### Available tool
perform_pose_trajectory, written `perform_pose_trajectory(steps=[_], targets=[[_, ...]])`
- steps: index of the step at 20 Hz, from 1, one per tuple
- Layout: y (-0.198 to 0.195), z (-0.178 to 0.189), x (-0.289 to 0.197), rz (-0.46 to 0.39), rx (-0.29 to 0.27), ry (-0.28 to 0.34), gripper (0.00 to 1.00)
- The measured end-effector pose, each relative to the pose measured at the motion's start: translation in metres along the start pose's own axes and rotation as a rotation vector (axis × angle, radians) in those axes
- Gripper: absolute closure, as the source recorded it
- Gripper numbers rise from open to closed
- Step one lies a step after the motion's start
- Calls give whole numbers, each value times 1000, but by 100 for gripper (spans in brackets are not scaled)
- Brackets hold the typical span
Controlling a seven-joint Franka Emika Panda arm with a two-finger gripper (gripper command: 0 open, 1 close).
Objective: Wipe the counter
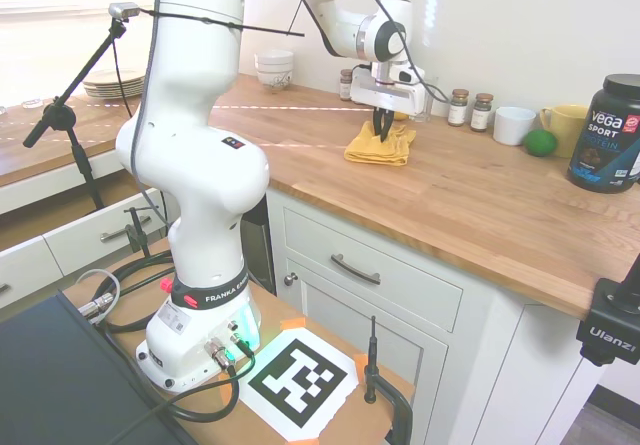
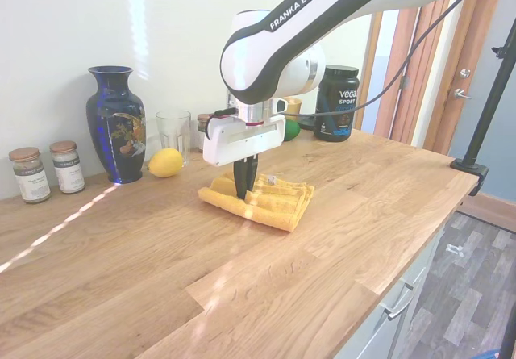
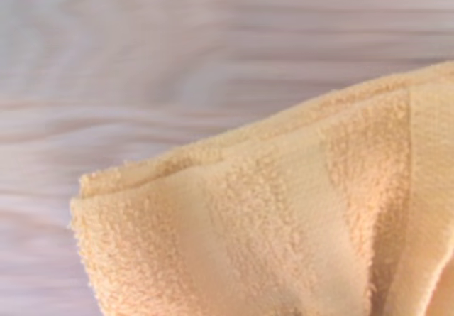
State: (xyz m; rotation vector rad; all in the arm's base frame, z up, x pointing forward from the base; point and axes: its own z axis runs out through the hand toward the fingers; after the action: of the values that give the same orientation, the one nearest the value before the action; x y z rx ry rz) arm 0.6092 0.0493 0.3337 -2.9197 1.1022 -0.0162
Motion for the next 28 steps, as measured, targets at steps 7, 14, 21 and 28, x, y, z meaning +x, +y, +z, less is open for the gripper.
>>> perform_pose_trajectory(steps=[7,14,21,28], targets=[[-47,2,-54,-53,-21,22,100],[-90,4,-121,-124,-41,45,100],[-113,7,-171,-188,-73,67,100],[-118,8,-188,-222,-95,91,100]])
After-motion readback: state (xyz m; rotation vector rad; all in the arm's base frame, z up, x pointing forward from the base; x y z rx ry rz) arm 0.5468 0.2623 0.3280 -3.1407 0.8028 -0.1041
